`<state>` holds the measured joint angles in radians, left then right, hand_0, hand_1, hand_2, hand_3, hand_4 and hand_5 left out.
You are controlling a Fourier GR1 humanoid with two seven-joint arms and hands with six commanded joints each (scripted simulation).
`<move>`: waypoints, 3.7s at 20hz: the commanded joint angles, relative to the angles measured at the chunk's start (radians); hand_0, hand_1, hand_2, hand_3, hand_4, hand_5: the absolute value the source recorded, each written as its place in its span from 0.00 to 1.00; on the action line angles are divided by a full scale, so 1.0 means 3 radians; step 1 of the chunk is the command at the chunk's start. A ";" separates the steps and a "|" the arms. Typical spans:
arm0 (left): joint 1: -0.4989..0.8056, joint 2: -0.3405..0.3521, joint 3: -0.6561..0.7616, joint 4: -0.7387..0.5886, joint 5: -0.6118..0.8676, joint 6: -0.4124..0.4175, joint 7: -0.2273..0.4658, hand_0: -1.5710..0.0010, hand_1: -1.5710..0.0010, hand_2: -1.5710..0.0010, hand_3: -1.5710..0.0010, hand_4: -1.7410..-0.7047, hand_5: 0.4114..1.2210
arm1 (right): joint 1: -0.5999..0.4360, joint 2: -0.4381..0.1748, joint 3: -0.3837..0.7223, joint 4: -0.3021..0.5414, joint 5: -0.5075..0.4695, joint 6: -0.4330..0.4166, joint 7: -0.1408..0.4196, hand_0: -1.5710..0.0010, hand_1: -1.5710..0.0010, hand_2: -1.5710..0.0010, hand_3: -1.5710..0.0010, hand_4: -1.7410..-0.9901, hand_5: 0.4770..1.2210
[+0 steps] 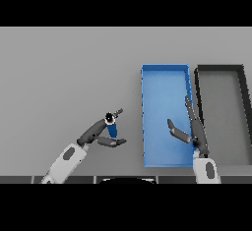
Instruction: Pick up the blue pipe and place it into the blue bin.
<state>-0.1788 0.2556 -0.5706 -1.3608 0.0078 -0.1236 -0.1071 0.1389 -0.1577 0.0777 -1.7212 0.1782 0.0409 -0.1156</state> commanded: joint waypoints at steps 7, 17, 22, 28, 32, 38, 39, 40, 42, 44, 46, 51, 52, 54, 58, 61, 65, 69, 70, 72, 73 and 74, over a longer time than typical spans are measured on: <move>0.0040 -0.0287 0.0101 0.0125 0.0267 -0.0007 -0.0156 0.62 0.52 0.45 0.42 0.29 0.62 | -0.0038 -0.0026 -0.0028 -0.0007 -0.0055 0.0032 0.0029 1.00 1.00 1.00 1.00 0.69 0.24; 0.0054 -0.0392 0.0076 -0.0109 0.0080 0.0095 -0.0323 0.07 0.06 0.05 0.05 0.25 0.96 | -0.0084 0.0035 -0.0031 0.0070 -0.0107 0.0042 0.0043 1.00 1.00 1.00 1.00 0.70 0.20; -0.0082 -0.0492 0.0130 -0.0454 0.0134 0.0049 -0.0194 0.02 0.02 0.02 0.02 0.26 0.99 | -0.0094 -0.0026 -0.0058 0.0075 -0.0073 0.0036 0.0078 1.00 1.00 1.00 1.00 0.70 0.22; -0.0216 -0.0536 0.0128 -0.0756 0.0124 -0.0108 0.0068 0.01 0.00 0.00 0.00 0.26 1.00 | -0.0024 -0.0030 -0.0034 0.0055 0.0015 -0.0005 -0.0009 1.00 1.00 1.00 1.00 0.77 0.22; -0.0172 -0.0594 0.0112 -0.0793 0.0048 -0.0168 0.0142 0.00 0.00 0.00 0.00 0.26 1.00 | 0.0041 -0.0007 -0.0029 -0.0041 0.0039 -0.0056 -0.0027 1.00 1.00 1.00 1.00 0.79 0.22; -0.0118 -0.0642 0.0160 -0.0794 -0.0049 -0.0238 0.0105 0.00 0.00 0.00 0.00 0.26 1.00 | 0.1051 0.0544 0.0262 -0.0743 0.0723 -0.0792 -0.0028 1.00 1.00 1.00 1.00 0.73 0.22; -0.0144 -0.0666 0.0179 -0.0735 -0.0065 -0.0257 0.0119 0.00 0.00 0.00 0.00 0.26 1.00 | 0.1112 0.0584 0.0296 -0.0807 0.0787 -0.0831 0.0008 1.00 1.00 1.00 1.00 0.74 0.22; -0.0152 -0.0671 0.0197 -0.0744 -0.0068 -0.0280 0.0129 0.00 0.00 0.00 0.00 0.26 1.00 | 0.1159 0.0604 0.0330 -0.0892 0.0808 -0.0844 -0.0056 1.00 1.00 0.99 1.00 0.74 0.22; -0.0158 -0.0708 0.0204 -0.0735 -0.0106 -0.0307 0.0135 0.00 0.00 0.00 0.00 0.26 1.00 | 0.1158 0.0564 0.0293 -0.1075 0.0301 -0.0565 -0.0230 1.00 0.99 0.96 1.00 0.72 0.22; -0.0139 -0.0748 0.0223 -0.0762 -0.0076 -0.0361 0.0131 0.00 0.00 0.00 0.00 0.26 1.00 | 0.1128 0.0421 0.0352 -0.1296 -0.0028 -0.0199 0.0102 1.00 0.98 0.93 1.00 0.71 0.18; -0.0125 -0.0745 0.0253 -0.0785 -0.0098 -0.0387 0.0165 0.00 0.00 0.00 0.00 0.26 1.00 | 0.0903 0.0277 0.0386 -0.1338 -0.0223 0.0100 0.0536 1.00 0.98 0.92 1.00 0.69 0.17; -0.0111 -0.0795 0.0277 -0.0822 -0.0202 -0.0417 0.0260 0.00 0.00 0.00 0.00 0.26 1.00 | 0.0219 -0.0024 0.0460 -0.1542 -0.0529 0.0517 0.1236 1.00 0.99 0.94 1.00 0.64 0.11; -0.0127 -0.0811 0.0283 -0.0800 -0.0216 -0.0439 0.0275 0.00 0.00 0.00 0.00 0.26 1.00 | 0.0063 -0.0064 0.0516 -0.1566 -0.0483 0.0542 0.1374 1.00 1.00 0.94 1.00 0.63 0.11; -0.0113 -0.0794 0.0325 -0.0789 -0.0225 -0.0486 0.0232 0.00 0.00 0.00 0.00 0.26 1.00 | -0.0248 -0.0096 0.0640 -0.1542 -0.0488 0.0618 0.1583 1.00 1.00 0.96 1.00 0.60 0.11; -0.0126 -0.0858 0.0357 -0.0791 -0.0261 -0.0538 0.0224 0.00 0.00 0.00 0.00 0.26 1.00 | -0.0786 -0.0014 0.0861 -0.1428 -0.0528 0.0701 0.1933 1.00 1.00 0.97 1.00 0.59 0.11; -0.0140 -0.0863 0.0403 -0.0742 -0.0288 -0.0612 0.0134 0.00 0.00 0.00 0.00 0.27 1.00 | -0.1033 0.0044 0.0958 -0.1293 -0.0599 0.0802 0.2041 1.00 1.00 0.97 1.00 0.63 0.10; -0.0098 -0.0920 0.0455 -0.0747 -0.0220 -0.0733 0.0236 0.00 0.00 0.00 0.00 0.26 1.00 | -0.1506 0.0082 0.0990 -0.1239 -0.0682 0.0850 0.2192 0.99 0.99 0.96 1.00 0.69 0.08; -0.0089 -0.0968 0.0491 -0.0746 -0.0369 -0.0715 0.0209 0.00 0.00 0.00 0.00 0.26 1.00 | -0.1760 0.0134 0.1004 -0.1049 -0.0724 0.0916 0.2330 0.98 0.97 0.94 1.00 0.74 0.05; -0.0062 -0.0966 0.0489 -0.0752 -0.0390 -0.0741 0.0195 0.00 0.00 0.00 0.00 0.26 1.00 | -0.1904 0.0161 0.0972 -0.0985 -0.0750 0.0907 0.2397 0.98 0.96 0.93 0.99 0.73 0.04; -0.0061 -0.0971 0.0529 -0.0733 -0.0409 -0.0783 0.0257 0.00 0.00 0.00 0.00 0.27 1.00 | -0.1954 0.0201 0.1027 -0.0879 -0.0736 0.0958 0.2412 0.89 0.86 0.83 0.92 0.68 0.01; -0.0086 -0.1004 0.0557 -0.0725 -0.0386 -0.0796 0.0276 0.00 0.00 0.00 0.00 0.22 1.00 | -0.1996 0.0210 0.1031 -0.0848 -0.0769 0.0997 0.2400 0.79 0.77 0.76 0.85 0.62 0.01; -0.0105 -0.1003 0.0577 -0.0709 -0.0372 -0.0821 0.0408 0.00 0.00 0.00 0.00 0.17 1.00 | -0.2010 0.0192 0.1006 -0.0812 -0.0794 0.1034 0.2380 0.68 0.66 0.66 0.74 0.55 0.02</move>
<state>-0.2104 -0.0451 -0.3973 -1.5734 -0.1020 -0.3714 0.0151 -0.4642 -0.1002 0.3792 -1.9647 -0.0591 0.3507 0.6011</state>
